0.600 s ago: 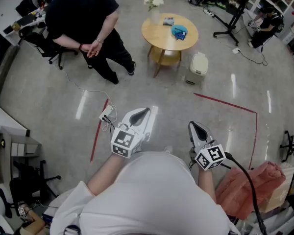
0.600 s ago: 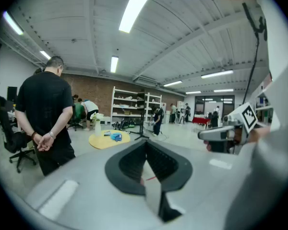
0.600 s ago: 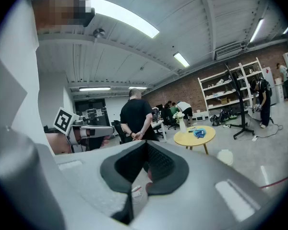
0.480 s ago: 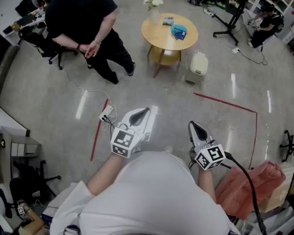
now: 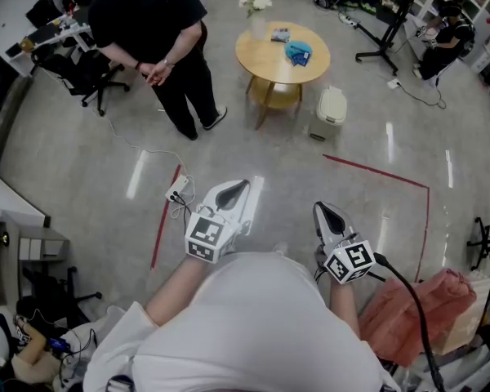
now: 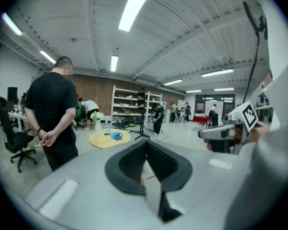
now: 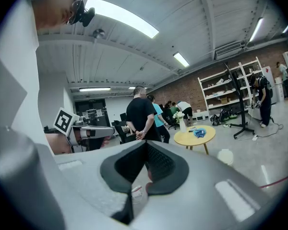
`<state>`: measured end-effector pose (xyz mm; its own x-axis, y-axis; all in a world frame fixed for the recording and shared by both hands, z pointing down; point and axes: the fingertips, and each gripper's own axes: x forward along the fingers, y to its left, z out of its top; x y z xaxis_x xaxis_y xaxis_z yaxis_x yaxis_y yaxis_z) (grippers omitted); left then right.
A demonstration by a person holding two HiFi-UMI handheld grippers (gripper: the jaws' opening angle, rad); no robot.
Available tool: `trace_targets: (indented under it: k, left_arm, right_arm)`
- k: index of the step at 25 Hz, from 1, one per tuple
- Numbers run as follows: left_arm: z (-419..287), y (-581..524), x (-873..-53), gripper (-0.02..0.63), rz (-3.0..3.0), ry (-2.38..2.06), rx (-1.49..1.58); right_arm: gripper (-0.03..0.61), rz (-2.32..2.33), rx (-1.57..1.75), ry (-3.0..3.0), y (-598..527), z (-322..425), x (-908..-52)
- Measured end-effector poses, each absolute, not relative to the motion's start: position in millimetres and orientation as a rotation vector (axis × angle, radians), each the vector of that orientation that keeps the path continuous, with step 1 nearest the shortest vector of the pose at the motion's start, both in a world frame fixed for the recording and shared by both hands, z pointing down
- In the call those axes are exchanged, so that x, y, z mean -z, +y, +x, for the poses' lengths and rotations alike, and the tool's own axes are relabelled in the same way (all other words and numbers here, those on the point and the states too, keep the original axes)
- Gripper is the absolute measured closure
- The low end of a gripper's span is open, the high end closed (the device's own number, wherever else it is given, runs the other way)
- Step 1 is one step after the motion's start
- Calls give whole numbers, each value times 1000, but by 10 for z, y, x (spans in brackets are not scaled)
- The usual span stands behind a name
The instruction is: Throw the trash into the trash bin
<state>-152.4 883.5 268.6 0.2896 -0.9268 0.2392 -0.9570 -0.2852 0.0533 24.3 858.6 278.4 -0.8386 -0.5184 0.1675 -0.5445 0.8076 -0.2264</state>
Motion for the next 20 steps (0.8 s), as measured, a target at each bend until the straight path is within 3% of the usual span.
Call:
trace_targets:
  k: [20]
  left_arm:
    - [-1130, 8772, -2862, 607, 2292, -1804, -267]
  right_arm:
    - [578, 786, -447, -2895, 8351, 683, -2904]
